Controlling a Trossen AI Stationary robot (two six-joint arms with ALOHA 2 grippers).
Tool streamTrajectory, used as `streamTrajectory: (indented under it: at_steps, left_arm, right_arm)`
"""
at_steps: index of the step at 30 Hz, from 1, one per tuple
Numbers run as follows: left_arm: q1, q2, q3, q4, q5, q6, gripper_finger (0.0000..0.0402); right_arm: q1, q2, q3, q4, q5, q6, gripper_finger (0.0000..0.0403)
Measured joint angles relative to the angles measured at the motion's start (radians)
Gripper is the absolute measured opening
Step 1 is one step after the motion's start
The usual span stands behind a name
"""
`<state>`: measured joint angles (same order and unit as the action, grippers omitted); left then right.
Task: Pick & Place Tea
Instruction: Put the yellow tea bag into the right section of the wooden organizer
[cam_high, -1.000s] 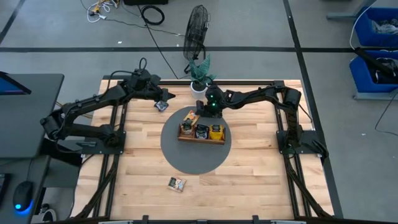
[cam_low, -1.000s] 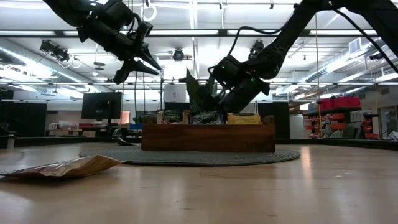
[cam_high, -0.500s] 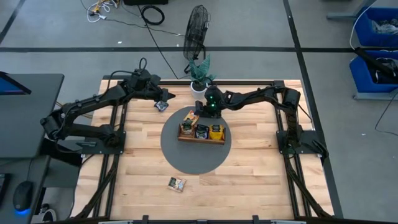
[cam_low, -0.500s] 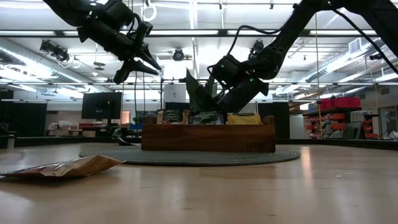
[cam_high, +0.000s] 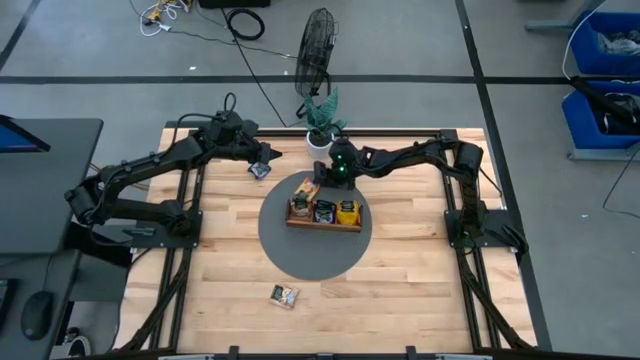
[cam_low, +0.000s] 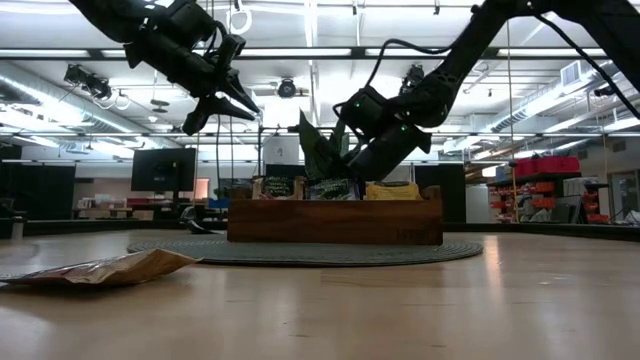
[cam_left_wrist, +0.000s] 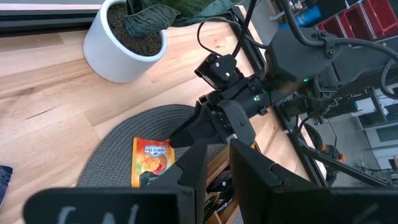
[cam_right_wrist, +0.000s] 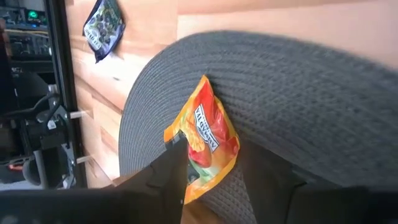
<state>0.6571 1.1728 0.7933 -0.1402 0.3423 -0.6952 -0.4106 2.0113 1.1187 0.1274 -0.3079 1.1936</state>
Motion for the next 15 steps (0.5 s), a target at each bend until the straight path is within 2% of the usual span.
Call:
streamTrajectory:
  at_steps: [7,11,15]
  left_arm:
    - [0.000,0.000,0.000,0.000,0.002,0.002,0.0071]
    - [0.000,0.000,0.000,0.000,0.002,0.002,0.0071]
    - [0.000,0.000,0.000,-0.002,0.002,0.001,0.0071]
  right_arm:
    - [0.005,0.011,0.001,-0.013,-0.010,0.027,0.0156]
    - [0.006,0.047,0.001,0.028,-0.082,0.059,0.0160]
    - [0.009,0.055,0.002,0.050,-0.081,0.075,0.0152]
